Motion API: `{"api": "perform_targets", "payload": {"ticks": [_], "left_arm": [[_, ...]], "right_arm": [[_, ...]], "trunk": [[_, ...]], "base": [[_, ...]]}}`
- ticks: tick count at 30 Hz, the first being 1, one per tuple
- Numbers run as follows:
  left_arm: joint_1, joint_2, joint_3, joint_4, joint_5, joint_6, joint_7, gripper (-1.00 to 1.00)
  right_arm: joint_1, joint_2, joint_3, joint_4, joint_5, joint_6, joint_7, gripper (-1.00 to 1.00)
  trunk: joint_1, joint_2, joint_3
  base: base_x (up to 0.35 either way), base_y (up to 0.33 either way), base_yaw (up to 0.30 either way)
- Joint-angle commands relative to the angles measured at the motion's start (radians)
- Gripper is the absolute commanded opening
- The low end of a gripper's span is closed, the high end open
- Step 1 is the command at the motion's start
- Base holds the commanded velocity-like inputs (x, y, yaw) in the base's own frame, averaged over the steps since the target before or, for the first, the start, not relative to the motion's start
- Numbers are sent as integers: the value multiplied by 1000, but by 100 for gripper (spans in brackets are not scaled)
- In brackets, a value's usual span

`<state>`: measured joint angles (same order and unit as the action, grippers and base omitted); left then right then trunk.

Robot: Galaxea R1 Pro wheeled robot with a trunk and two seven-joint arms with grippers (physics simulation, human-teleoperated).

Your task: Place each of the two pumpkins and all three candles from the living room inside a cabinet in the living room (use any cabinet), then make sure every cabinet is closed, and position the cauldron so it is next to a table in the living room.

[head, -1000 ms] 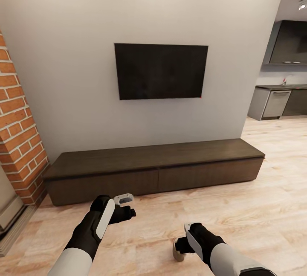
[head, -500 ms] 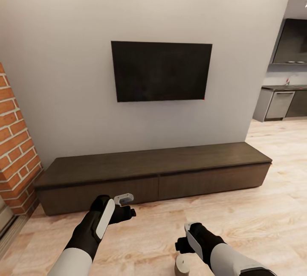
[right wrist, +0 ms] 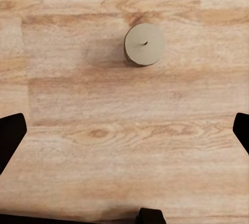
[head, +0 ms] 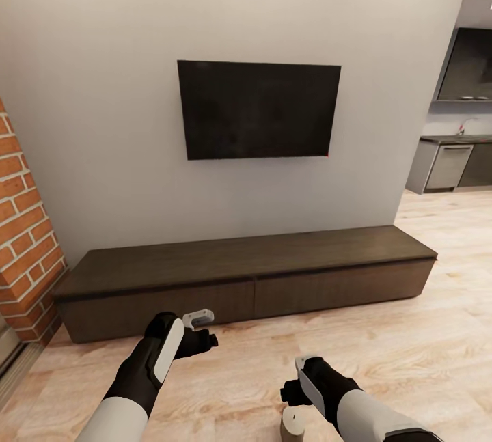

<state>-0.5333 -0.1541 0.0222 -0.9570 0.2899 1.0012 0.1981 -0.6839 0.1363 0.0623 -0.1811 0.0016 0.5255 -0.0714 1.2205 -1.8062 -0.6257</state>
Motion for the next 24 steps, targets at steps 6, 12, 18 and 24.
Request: {"api": "perform_targets", "payload": {"ticks": [6,12,18,24], "left_arm": [[-1,-1,2,-1,11,4,9,100],[-1,-1,2,-1,11,4,9,100],[-1,-1,2,-1,11,4,9,100],[-1,-1,2,-2,11,4,9,100]], "right_arm": [[0,0,7,0,1,-41,-2,100],[0,0,8,1,3,-55,-3,100],[0,0,7,2,3,-56,-4,100],[0,0,7,2,3,-56,-4,100]], "trunk": [[23,-43,-20],[46,-85,-39],[69,-127,-58],[92,-169,-76]], "base": [[0,0,0],[0,0,0],[0,0,0],[0,0,0]]}}
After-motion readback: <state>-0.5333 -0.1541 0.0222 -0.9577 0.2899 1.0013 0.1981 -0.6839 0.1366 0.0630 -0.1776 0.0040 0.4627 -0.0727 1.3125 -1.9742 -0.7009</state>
